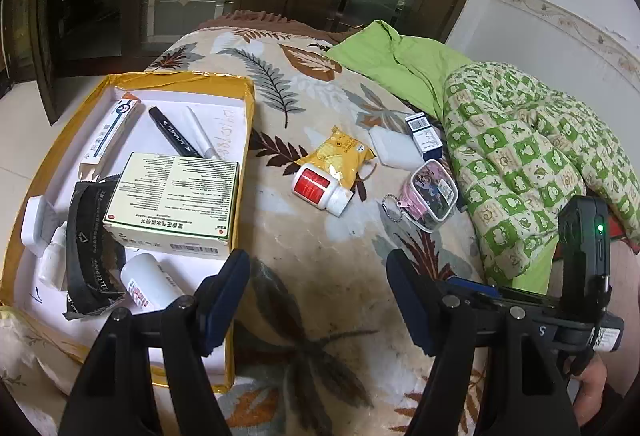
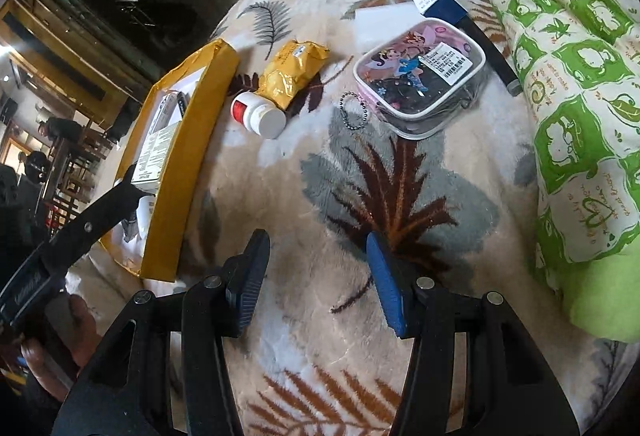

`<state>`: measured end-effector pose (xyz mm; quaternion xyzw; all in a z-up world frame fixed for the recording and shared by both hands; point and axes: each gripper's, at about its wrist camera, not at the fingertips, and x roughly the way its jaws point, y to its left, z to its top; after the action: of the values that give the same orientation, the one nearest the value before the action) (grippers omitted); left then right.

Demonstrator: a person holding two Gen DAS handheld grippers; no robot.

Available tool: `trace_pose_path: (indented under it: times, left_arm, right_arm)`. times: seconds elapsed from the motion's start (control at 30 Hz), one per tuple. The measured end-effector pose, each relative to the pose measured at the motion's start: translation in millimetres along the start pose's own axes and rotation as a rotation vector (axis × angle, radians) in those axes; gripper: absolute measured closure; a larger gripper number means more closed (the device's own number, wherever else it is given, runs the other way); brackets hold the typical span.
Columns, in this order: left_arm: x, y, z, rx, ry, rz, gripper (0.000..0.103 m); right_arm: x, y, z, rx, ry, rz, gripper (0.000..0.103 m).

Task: Organize objects
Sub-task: 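Move both open tools back to the item pile, then grasp the red-labelled pill bottle with the left tool while the right tool grasps the clear pink box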

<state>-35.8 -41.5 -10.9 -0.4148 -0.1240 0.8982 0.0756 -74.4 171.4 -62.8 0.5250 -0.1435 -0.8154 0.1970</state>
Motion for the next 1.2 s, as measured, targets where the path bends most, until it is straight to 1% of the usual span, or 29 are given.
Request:
trace_pose_path:
  times: [0.13, 0.47, 0.53, 0.7, 0.83, 0.87, 0.9, 0.93, 1.03, 1.07, 1.2]
  left_arm:
    - [0.5, 0.8, -0.1, -0.003, 0.004, -0.002, 0.031]
    - [-0.8, 4.4, -0.7, -0.031, 0.005, -0.018, 0.031]
    - [-2.2, 5.5, -0.9, -0.038, 0.001, -0.019, 0.027]
    - [-1.3, 7.0, -0.5, -0.052, 0.005, -0.029, 0.026]
    - [-1.0, 10.1, 0.8, -0.068, 0.006, -0.033, 0.026]
    - [-0.3, 11.0, 0.9, -0.074, 0.010, -0.038, 0.026]
    - [1.2, 11.6, 1.2, -0.079, 0.019, -0.045, 0.026]
    - [3.4, 11.8, 1.9, -0.083, 0.035, -0.051, 0.026]
    - [12.6, 11.3, 7.5, -0.108, 0.086, -0.061, 0.026]
    - [17.8, 9.6, 13.1, -0.119, 0.108, -0.060, 0.026]
    - [30.3, 0.2, 32.1, -0.117, 0.107, -0.058, 0.026]
  right_arm:
    - [0.9, -3.7, 0.6, 0.019, 0.005, 0.003, 0.052]
    - [7.6, -0.5, 3.1, 0.020, 0.019, -0.013, 0.052]
    - [4.0, -0.5, 4.5, 0.031, 0.013, -0.011, 0.052]
    - [-12.9, -4.4, 9.5, 0.038, -0.035, -0.020, 0.052]
    - [-12.1, -11.2, 20.1, 0.056, -0.036, -0.043, 0.051]
    - [-11.3, -13.2, 24.4, 0.068, -0.037, -0.029, 0.051]
    - [-10.6, -13.0, 27.3, 0.071, -0.037, -0.013, 0.051]
    - [-10.6, -11.4, 32.8, 0.062, -0.043, -0.022, 0.051]
    - [-15.4, -12.1, 48.5, 0.068, -0.101, -0.062, 0.051]
    - [-16.3, -18.2, 56.1, 0.098, -0.118, -0.079, 0.051]
    - [-11.4, -48.8, 76.4, 0.219, -0.141, -0.106, 0.051]
